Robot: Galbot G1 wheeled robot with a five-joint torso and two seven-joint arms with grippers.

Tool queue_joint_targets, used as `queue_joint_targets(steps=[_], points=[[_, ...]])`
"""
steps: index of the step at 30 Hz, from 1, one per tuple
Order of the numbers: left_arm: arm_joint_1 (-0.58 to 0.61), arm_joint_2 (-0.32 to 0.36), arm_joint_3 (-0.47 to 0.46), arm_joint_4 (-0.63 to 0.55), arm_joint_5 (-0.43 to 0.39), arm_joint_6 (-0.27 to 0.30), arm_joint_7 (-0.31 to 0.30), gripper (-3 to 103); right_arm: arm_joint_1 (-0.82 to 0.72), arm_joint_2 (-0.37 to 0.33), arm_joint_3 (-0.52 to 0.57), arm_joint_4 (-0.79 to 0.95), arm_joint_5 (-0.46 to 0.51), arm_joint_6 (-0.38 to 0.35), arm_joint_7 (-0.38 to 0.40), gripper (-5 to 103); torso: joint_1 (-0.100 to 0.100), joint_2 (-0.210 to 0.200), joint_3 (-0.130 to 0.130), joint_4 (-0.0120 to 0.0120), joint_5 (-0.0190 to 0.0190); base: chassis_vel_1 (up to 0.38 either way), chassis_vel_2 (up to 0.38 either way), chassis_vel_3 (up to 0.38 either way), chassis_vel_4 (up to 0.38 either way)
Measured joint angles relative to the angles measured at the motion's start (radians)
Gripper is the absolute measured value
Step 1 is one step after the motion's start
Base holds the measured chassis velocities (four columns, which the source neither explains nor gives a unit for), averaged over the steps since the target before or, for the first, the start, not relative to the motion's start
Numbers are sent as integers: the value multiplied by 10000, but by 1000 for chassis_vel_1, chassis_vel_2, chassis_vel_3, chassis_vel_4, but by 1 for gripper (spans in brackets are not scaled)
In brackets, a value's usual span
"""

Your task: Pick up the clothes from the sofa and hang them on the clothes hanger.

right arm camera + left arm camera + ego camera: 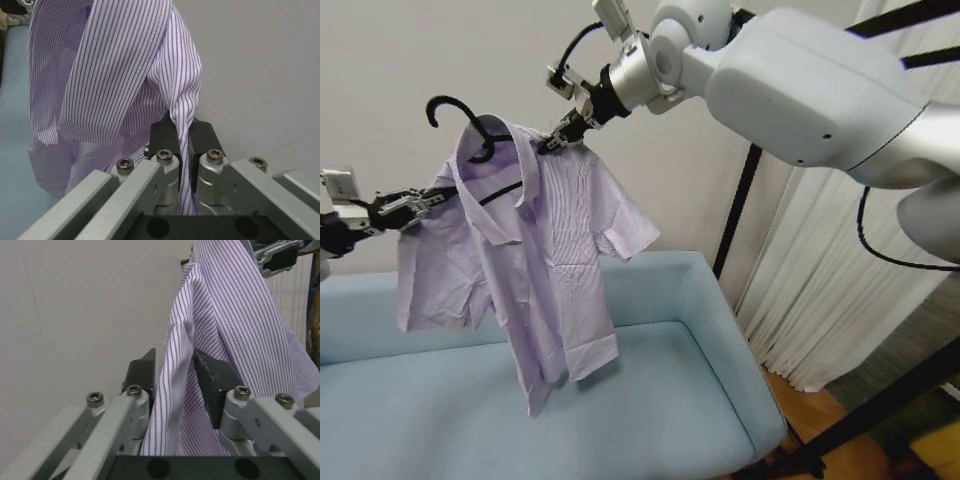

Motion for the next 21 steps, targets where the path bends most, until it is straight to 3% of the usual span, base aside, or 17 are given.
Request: queue_joint_targets(steps=[1, 3, 4, 8, 9, 10, 12, 14, 17, 21], points=[[-8, -2, 9, 1, -4, 5, -121, 34, -26, -10, 28, -25, -67, 23, -37, 2, 0, 0, 0, 0, 0, 0, 0, 0, 0], [-18, -2, 10, 11, -7, 9, -186, 34, -46, -33, 52, -53, -131, 45, -54, 2, 0, 0, -1, 1, 0, 0, 0, 0, 0], [-24, -2, 7, 34, -23, 16, -258, 45, -67, -81, 54, -58, -178, 70, -80, 2, -1, 0, 0, 1, 0, 0, 0, 0, 0], [-110, 52, -24, 149, -143, 32, -504, 56, -168, -318, 54, 215, -81, 103, -82, 2, 0, 0, 0, -1, 1, 0, 0, 0, 0], [-150, 69, -28, 157, -170, 43, -613, 67, -222, -362, 71, 291, 29, 128, 11, 2, 0, 0, 0, -1, 2, 0, 0, 0, 0], [-150, 69, -28, 157, -170, 43, -613, 67, -222, -362, 71, 291, 29, 128, 11, 2, 0, 0, 0, -1, 2, 0, 0, 0, 0], [-228, 111, -32, 143, -277, 99, -932, 78, -308, -429, 132, 414, 476, 168, 373, 2, 0, 0, 0, 0, 0, 0, 0, 0, 0], [-263, 121, -34, 142, -303, 118, -1005, 78, -341, -458, 168, 471, 718, 169, 549, 2, 0, 0, 0, 0, 1, 0, 0, 0, 0], [-329, 125, -47, 129, -342, 146, -1104, 94, -488, -588, 358, 672, 1221, 167, 1046, 2, 0, 0, 0, 1, 0, 0, 0, 0, 0], [-349, 124, -75, 73, -360, 161, -1157, 99, -663, -810, 465, 927, 1661, 170, 1354, 2, -1, 0, -1, 0, 0, 0, 0, 0, 0]])
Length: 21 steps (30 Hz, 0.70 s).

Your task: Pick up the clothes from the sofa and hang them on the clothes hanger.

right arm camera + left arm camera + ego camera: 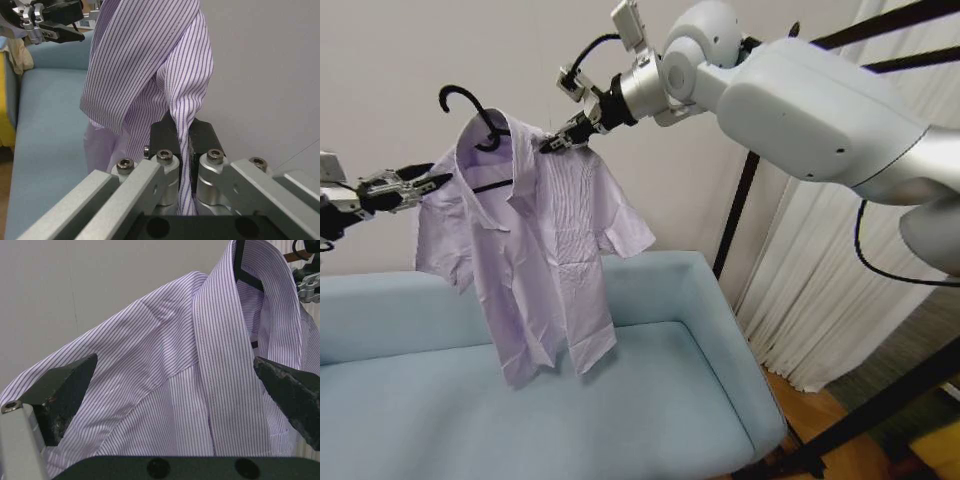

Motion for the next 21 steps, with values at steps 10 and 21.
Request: queue_joint_targets(steps=[10, 21], points=[[-47, -82, -60, -232, -46, 40, -104, 100, -921, -713, 744, 999, 1201, 258, 1709, 2, 1, 0, 0, 1, 1, 0, 0, 0, 0], [46, -688, -261, -740, 48, 40, -765, 100, -2771, -1194, 2674, 2785, 2142, 478, 5529, 2, 1, -1, 1, 1, 0, 0, 0, 0, 0]])
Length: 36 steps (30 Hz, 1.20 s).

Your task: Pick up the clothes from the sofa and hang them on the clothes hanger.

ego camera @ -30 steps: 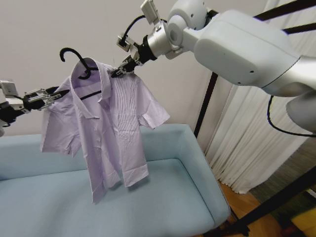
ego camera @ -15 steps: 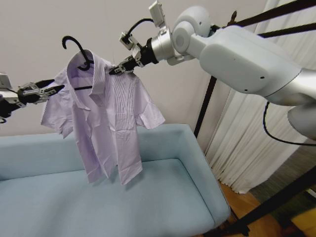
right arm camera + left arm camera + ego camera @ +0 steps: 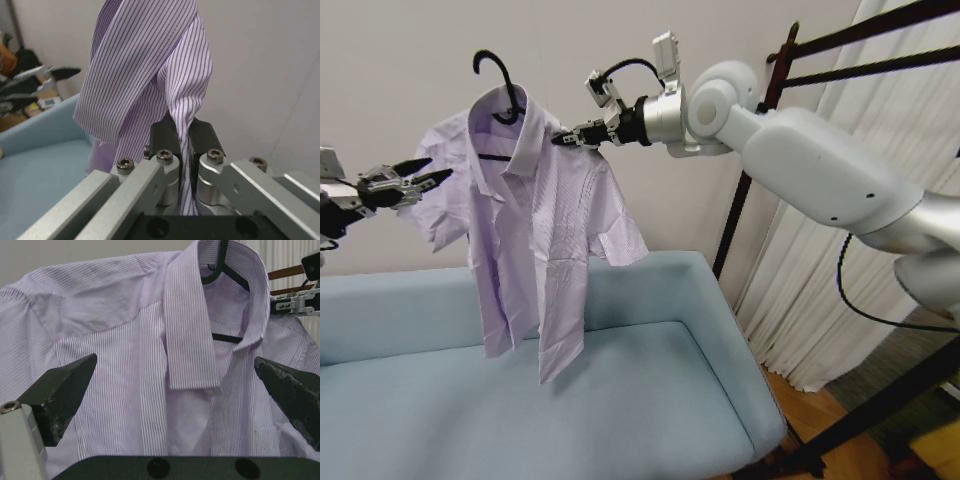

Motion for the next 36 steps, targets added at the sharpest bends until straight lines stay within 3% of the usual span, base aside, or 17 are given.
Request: queue_joint_targets(steps=[1, 2, 3, 4, 9, 10, 14, 20, 27, 36], points=[[48, -102, -49, -96, 39, -6, -66, 100, -273, 0, 338, 281, 176, -29, 716, 2, 0, 0, 0, 1, 0, 0, 0, 0, 0], [150, -450, -156, -401, 176, -18, -210, 100, -1092, 39, 1253, 1261, 675, 128, 3374, 2, -1, 1, 0, 0, 0, 0, 0, 0, 0], [157, -547, -180, -482, 210, -21, -242, 100, -1257, 90, 1450, 1470, 737, 176, 4158, 2, 0, 1, 0, -1, 0, 0, 0, 0, 0], [157, -547, -180, -482, 210, -21, -242, 100, -1257, 90, 1450, 1470, 737, 176, 4158, 2, 0, 1, 0, -1, 0, 0, 0, 0, 0], [210, -1082, -254, -919, 410, -53, -607, 100, -1673, 608, 2563, 2300, 1421, -397, 7925, 2, 0, 1, -1, 0, 0, 0, 0, 0, 0], [210, -1082, -254, -919, 410, -53, -607, 100, -1673, 608, 2563, 2300, 1421, -397, 7925, 2, 0, 1, -1, 0, 0, 0, 0, 0, 0], [331, -1615, -372, -1416, 712, -128, -1064, 100, -1577, 761, 2836, 2168, 979, -520, 9541, 2, 0, 1, 0, 1, 0, 0, 0, 0, 0], [417, -2189, -388, -1674, 1141, -261, -1412, 100, -1120, 894, 2846, 1619, 969, -235, 10677, 2, 0, 1, 0, -3, 3, 0, 0, 0, 0], [823, -3382, -351, -2196, 1853, -421, -1808, 100, -439, 945, 2377, 531, 869, 861, 12440, 2, 1, 0, 1, 3, 1, 0, 0, 0, 0], [601, -3898, -130, -2187, 2104, -439, -1821, 100, 1565, 1057, 1493, -495, 2030, 1576, 14096, 2, 0, 1, -1, 1, 0, 0, 0, 0, 0]])
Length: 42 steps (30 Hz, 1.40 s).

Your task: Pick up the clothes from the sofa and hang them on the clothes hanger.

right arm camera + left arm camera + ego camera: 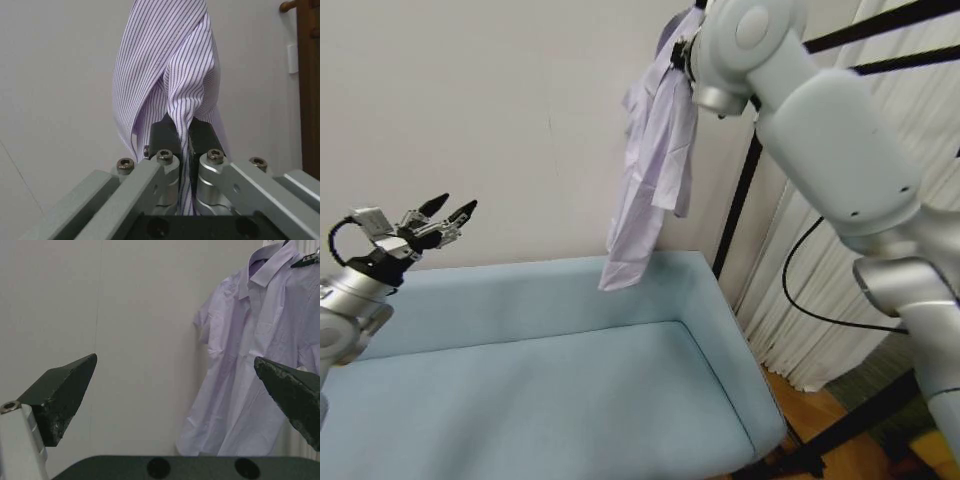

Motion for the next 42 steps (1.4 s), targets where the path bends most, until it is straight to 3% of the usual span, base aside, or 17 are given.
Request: queue_joint_targets(steps=[8, 12, 20, 30, 42], points=[[63, -449, -15, 39, 77, 0, 175, 100, 1549, 264, -1502, -1011, 1600, 988, 1588, 2, -1, 0, 0, -1, 0, 0, 0, 0, 0], [29, -526, 45, 52, 91, 0, 211, 100, 1687, 462, -1863, -1575, 1500, 1144, 1733, 2, -1, 0, 0, -1, -1, 0, 0, 0, 0], [20, -707, 198, 52, 84, 2, 446, 100, 1140, 1490, -2433, -4122, -564, 1069, 1311, 2, 1, 0, 2, 2, -3, 0, 0, 0, 0], [144, -763, 96, 211, -24, 0, 745, 100, 30, 1550, -2406, -6065, -2770, 834, 268, 2, 3, -1, 3, -3, 2, 0, 0, 0, 0], [86, -760, 240, 246, 41, 23, 776, 100, -764, 1688, -1308, -6768, -3407, 916, -198, 2, 2, 0, 2, 0, 0, 0, 0, 0, 0]])
